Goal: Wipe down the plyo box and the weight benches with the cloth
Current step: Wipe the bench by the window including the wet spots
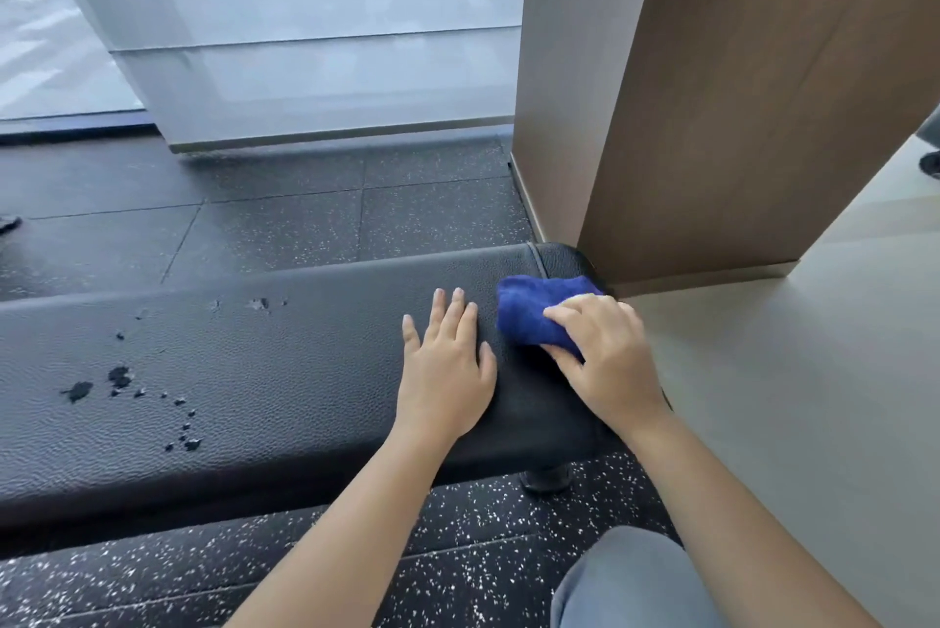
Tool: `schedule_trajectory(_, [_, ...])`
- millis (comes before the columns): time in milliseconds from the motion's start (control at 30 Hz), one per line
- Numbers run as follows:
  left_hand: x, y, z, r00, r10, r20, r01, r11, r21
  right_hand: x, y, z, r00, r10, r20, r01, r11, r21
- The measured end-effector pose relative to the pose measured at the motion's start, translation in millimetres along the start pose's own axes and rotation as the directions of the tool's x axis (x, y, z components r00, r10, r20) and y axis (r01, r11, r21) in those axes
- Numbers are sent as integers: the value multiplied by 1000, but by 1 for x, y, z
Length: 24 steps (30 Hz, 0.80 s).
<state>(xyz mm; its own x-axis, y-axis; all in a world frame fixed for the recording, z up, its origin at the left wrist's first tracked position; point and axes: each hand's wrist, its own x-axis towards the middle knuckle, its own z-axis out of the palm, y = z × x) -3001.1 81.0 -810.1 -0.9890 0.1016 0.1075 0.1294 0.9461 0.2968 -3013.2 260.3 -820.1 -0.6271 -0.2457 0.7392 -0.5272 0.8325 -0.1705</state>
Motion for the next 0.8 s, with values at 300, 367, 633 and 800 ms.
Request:
schedule_trajectory(300, [-1,-1,0,999,3,37,-3,1000,5,-15,-7,-28,963,-10,269,-21,994,111])
schedule_trajectory(367, [0,-2,0,999,6,38,-7,1000,5,-7,-14,-30,946,38,322,-66,995,77])
schedule_trajectory(633, [1,-3,-1,999,19,33,-19,1000,-5,11,-16,3,828,198,525,-115,975,-188])
schedule_trajectory(800, [1,0,-2,994,83,69,-86,996,34,-4,-16,-2,889,245,386,-179,964,-198])
